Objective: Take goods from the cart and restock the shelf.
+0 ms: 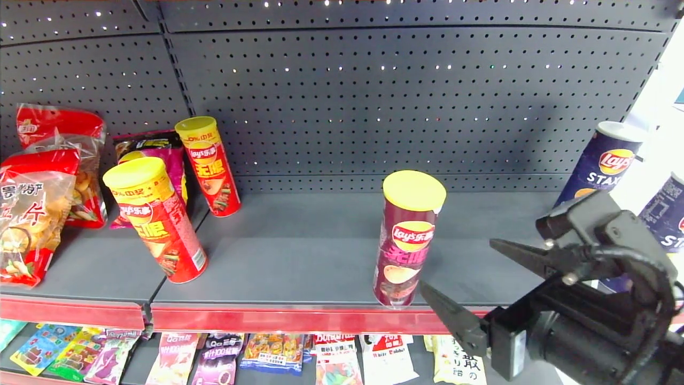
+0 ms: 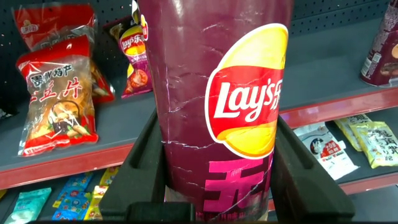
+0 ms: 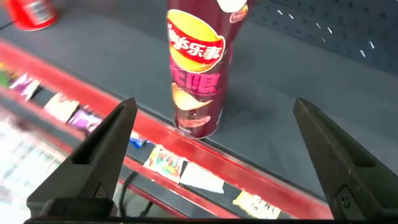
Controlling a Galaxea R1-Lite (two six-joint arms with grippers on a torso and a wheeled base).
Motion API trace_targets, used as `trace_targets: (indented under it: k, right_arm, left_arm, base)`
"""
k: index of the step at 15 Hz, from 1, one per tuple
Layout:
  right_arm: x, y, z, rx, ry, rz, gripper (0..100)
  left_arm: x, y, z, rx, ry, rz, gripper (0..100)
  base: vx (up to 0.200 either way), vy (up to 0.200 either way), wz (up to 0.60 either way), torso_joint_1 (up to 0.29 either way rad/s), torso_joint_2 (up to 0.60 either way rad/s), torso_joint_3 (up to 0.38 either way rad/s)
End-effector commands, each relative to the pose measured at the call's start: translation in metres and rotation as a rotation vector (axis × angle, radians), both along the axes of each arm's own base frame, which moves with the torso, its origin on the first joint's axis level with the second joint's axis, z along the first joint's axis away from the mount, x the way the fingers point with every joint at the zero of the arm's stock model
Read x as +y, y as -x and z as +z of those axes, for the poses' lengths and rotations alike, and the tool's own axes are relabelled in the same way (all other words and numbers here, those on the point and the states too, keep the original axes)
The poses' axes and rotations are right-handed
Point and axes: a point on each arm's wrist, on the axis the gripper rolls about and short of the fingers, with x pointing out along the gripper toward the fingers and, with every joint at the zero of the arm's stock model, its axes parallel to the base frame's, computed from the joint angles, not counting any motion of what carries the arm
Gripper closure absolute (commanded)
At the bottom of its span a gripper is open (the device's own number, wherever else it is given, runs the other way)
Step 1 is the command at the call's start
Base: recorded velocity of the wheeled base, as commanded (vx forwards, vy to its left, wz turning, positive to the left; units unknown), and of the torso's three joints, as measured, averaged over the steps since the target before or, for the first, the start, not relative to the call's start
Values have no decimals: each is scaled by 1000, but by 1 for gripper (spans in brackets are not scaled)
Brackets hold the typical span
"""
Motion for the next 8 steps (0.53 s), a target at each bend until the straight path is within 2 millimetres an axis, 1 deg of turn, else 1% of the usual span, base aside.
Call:
trace_targets:
  k: [1, 2, 3, 4, 5, 6, 7, 8]
  right_arm:
    - [-62, 6, 28, -129, -40, 64, 0]
    - [-86, 3, 33, -183, -17, 36, 0]
    - [-108, 0, 32, -211, 2, -47, 0]
    - [-129, 5, 32, -238, -4, -128, 0]
    - [-148, 15, 32, -253, -3, -213, 0]
    - [-156, 23, 32, -246, 6, -259, 0]
    - [-170, 49, 30, -218, 19, -318, 0]
    - [-176, 70, 26, -196, 27, -356, 0]
  left_arm:
    - [0, -3, 2, 9, 0, -4, 100]
    - [0, -4, 2, 14, -1, -6, 100]
    - [0, -7, 4, 17, -1, -6, 100]
    - [0, -9, 7, 14, -1, -7, 100]
    - [-1, -14, 11, 12, -1, -16, 100]
    - [-1, -17, 14, 11, -1, -24, 100]
    - [-2, -25, 20, 6, 0, -52, 100]
    - [-3, -31, 23, 7, -1, -71, 100]
  base:
    - [0, 0, 0, 0, 0, 0]
    - [0, 0, 0, 0, 0, 0]
    - [0, 0, 0, 0, 0, 0]
    - [0, 0, 0, 0, 0, 0]
    - [0, 0, 0, 0, 0, 0]
    - [0, 0, 0, 0, 0, 0]
    - [0, 0, 0, 0, 0, 0]
    - [0, 0, 0, 0, 0, 0]
